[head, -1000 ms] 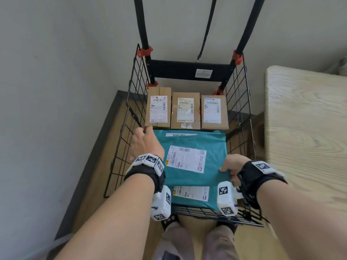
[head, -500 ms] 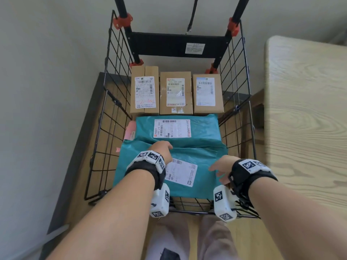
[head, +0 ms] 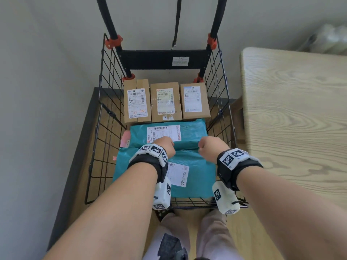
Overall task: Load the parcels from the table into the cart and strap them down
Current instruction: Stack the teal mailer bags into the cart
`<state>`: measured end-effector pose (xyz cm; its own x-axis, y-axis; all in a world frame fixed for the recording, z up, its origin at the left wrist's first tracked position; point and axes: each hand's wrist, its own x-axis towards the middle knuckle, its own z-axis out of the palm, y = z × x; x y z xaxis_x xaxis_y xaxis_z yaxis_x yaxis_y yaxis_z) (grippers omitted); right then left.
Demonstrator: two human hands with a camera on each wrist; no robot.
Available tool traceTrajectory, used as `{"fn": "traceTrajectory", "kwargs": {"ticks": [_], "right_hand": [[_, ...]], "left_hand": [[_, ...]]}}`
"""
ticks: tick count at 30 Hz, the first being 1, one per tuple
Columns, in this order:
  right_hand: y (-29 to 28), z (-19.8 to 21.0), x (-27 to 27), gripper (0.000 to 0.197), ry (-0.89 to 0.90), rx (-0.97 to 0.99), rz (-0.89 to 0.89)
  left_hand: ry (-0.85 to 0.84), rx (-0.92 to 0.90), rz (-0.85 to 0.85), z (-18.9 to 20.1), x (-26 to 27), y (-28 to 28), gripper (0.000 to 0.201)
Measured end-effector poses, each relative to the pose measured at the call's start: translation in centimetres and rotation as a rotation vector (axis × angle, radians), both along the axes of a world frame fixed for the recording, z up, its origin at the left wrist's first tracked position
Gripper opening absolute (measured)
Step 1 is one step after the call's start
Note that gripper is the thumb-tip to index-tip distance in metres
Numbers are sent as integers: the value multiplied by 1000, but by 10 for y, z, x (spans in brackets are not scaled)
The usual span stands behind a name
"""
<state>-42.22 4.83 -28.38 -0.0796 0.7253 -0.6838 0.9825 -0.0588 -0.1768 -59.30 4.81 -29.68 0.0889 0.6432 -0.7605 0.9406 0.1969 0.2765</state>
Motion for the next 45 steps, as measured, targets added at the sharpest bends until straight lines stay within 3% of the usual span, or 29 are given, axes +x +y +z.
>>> {"fn": "traceTrajectory", "kwargs": {"ticks": [7, 13, 24, 28, 35, 45], "right_hand": [[-9, 52, 38, 21, -50, 185, 54], [-27, 74, 111, 25, 42, 329, -131], [-72, 88, 290, 33, -21, 240, -302], [-94, 97, 368, 33, -38, 217, -371], [-130, 116, 491, 28, 2, 300, -577], [-151, 142, 588, 28, -82, 328, -600]], "left_hand": [[-13, 124, -151, 36, 64, 16, 27], [-71, 247, -236, 70, 149, 23, 20], [-20, 331, -309, 85, 326, -6, 41], [-8, 323, -385, 92, 403, -20, 39], [-61, 341, -477, 111, 530, -48, 43], [-149, 445, -531, 136, 641, -57, 36]]}}
